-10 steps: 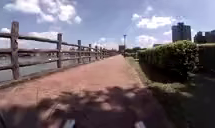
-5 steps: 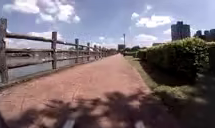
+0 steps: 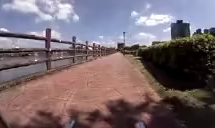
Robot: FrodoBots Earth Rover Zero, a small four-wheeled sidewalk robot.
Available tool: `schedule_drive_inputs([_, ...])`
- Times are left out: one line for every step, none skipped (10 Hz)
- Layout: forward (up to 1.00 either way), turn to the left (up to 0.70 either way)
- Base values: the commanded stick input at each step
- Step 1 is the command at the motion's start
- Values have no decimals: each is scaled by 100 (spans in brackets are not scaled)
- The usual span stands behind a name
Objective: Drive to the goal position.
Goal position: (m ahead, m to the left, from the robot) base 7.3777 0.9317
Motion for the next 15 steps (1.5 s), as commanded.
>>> schedule_drive_inputs([70,0])
schedule_drive_inputs([70,0])
schedule_drive_inputs([70,0])
schedule_drive_inputs([70,0])
schedule_drive_inputs([70,0])
schedule_drive_inputs([70,0])
schedule_drive_inputs([70,0])
schedule_drive_inputs([70,0])
schedule_drive_inputs([70,0])
schedule_drive_inputs([70,0])
schedule_drive_inputs([70,0])
schedule_drive_inputs([70,0])
schedule_drive_inputs([70,0])
schedule_drive_inputs([70,0])
schedule_drive_inputs([70,0])
